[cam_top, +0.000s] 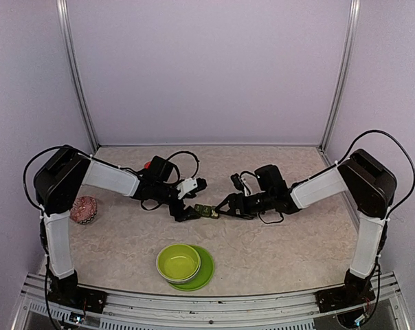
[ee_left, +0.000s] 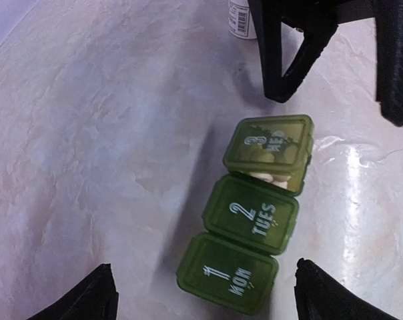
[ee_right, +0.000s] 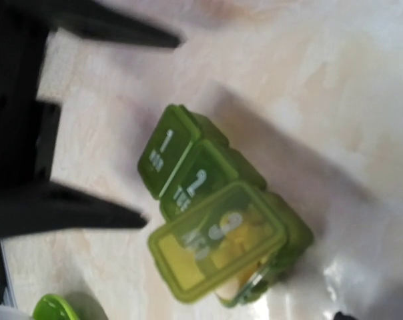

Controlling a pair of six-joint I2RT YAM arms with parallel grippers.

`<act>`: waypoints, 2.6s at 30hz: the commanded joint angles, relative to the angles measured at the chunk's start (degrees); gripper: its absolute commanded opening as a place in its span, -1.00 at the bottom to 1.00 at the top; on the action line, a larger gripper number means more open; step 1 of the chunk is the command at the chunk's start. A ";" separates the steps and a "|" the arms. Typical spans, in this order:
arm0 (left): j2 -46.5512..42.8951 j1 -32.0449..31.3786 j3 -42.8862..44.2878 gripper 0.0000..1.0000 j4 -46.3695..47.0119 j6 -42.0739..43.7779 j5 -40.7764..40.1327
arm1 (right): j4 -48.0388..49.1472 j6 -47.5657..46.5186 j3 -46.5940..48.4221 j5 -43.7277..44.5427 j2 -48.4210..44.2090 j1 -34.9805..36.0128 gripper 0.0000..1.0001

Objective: Sort the pills into containers
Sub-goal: Move the pill container to the center of the board, then hold the pill container at the center of the board.

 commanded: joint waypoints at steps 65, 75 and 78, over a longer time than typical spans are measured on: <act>-1.24 -7.84 0.64 0.00 3.38 -0.31 -5.33 | 2.84 1.47 -4.55 -5.43 -3.65 -3.26 0.68; -4.91 -10.01 -1.93 0.01 5.36 -1.99 -5.37 | 9.86 8.92 -5.27 -11.28 -3.36 -3.29 0.68; -3.90 -10.42 -1.42 0.10 4.56 -1.89 -8.14 | 8.06 8.06 -5.03 -9.91 -3.96 -3.29 0.67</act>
